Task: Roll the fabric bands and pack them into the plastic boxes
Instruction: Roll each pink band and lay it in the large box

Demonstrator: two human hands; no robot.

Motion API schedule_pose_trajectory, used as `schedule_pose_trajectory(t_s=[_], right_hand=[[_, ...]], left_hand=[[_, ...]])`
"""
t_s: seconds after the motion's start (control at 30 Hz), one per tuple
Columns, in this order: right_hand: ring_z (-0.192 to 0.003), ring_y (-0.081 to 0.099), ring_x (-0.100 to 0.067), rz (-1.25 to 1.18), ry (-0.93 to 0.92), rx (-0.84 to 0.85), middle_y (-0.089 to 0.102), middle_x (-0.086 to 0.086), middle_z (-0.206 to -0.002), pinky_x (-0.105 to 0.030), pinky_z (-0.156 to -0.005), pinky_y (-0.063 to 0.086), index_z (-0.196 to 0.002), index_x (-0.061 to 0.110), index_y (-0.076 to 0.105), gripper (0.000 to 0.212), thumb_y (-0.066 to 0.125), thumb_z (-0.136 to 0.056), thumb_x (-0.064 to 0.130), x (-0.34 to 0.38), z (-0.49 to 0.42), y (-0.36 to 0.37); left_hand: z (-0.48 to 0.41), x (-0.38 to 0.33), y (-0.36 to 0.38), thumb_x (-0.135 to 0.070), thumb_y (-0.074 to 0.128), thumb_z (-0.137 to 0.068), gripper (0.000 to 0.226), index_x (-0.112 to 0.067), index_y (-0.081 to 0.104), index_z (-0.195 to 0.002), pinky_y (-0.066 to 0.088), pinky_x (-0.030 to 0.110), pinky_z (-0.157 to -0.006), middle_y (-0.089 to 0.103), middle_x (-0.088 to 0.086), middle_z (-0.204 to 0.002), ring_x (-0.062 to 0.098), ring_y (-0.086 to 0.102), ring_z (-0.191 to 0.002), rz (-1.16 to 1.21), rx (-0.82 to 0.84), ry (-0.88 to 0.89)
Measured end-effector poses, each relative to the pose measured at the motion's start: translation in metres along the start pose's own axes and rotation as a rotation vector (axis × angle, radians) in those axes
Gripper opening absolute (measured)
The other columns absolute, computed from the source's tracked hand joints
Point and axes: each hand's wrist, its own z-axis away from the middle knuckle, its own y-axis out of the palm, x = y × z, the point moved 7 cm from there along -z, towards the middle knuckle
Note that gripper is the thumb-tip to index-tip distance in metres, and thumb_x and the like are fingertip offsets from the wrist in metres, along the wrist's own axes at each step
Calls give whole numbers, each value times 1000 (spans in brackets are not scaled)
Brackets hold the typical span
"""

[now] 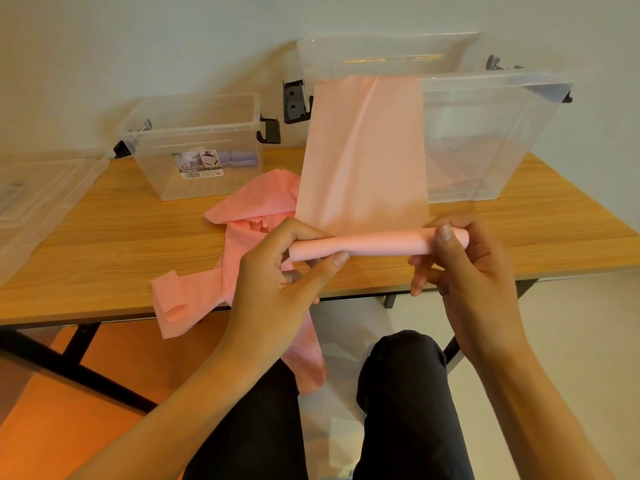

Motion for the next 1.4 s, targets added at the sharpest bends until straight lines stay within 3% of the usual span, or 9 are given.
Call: schedule_pose_trajectory(t_s=[0.1,0.2,0.37,0.47,0.63,0.8,0.93,1.23,1.4], right_hand=[[-65,59,-23,-38,8,62,65,-3,-81,-31,-54,53,-110,10,61,30,69,-85,24,0,0,4],[-62,59,-22,-46,5,55,64,-7,-78,-29,-54,52,-101,9,66,32,77,-79,30,-1,-2,2],[-49,55,-23,4,-15,-18,66,-9,-67,-29,-52,52,-86,11,68,29,76,-78,38,1,-7,-4],[-51,55,-23,8,-23,-42,65,-7,-66,-30,-51,50,-84,18,70,24,74,-79,41,2,-8,-5],[-61,58,-31,-4,-59,48,64,-9,-73,-33,-55,50,-111,13,64,38,77,-82,34,6,-6,-1],[-50,56,-26,25,-77,43,65,-8,-67,-29,-50,50,-98,9,67,30,75,-82,33,7,-5,-2],[-43,51,-22,79,-101,5,60,-5,-54,-26,-48,46,-90,10,66,26,70,-84,35,10,-6,-4],[-57,57,-23,33,-66,49,64,-4,-79,-30,-53,51,-102,12,63,30,74,-81,32,2,-7,-2],[-53,57,-24,40,-73,73,64,-7,-74,-29,-51,51,-89,15,70,30,80,-79,41,2,-6,-5]], left_hand=[[1,2,0,-14,73,-87,9,-13,65,-91,46,16,-52,64,-5,-79,8,57,-58,-6,-5,-15],[0,2,0,-19,73,-86,13,-12,64,-92,48,18,-51,63,-1,-80,7,59,-61,-7,-8,-21],[-6,1,1,-23,75,-81,26,-20,66,-105,55,27,-53,67,-4,-98,19,66,-84,54,20,-10],[-7,2,1,-22,74,-83,18,-20,68,-99,53,22,-53,68,-2,-92,17,64,-77,47,15,-11],[-7,5,2,-24,71,-83,14,-16,67,-93,48,19,-50,65,-5,-83,8,56,-64,55,0,-44],[-10,7,0,-28,70,-87,12,-19,67,-93,51,21,-51,66,-2,-86,12,63,-72,24,-3,-39],[-12,6,0,-27,77,-81,23,-21,70,-101,59,39,-59,64,0,-99,17,65,-88,-54,25,2],[-5,-1,4,-21,73,-85,13,-10,69,-92,52,22,-54,62,-3,-86,9,61,-69,-25,29,13],[-3,-2,3,-21,74,-85,11,-15,68,-92,54,27,-58,65,-7,-86,8,64,-73,-21,29,9]])
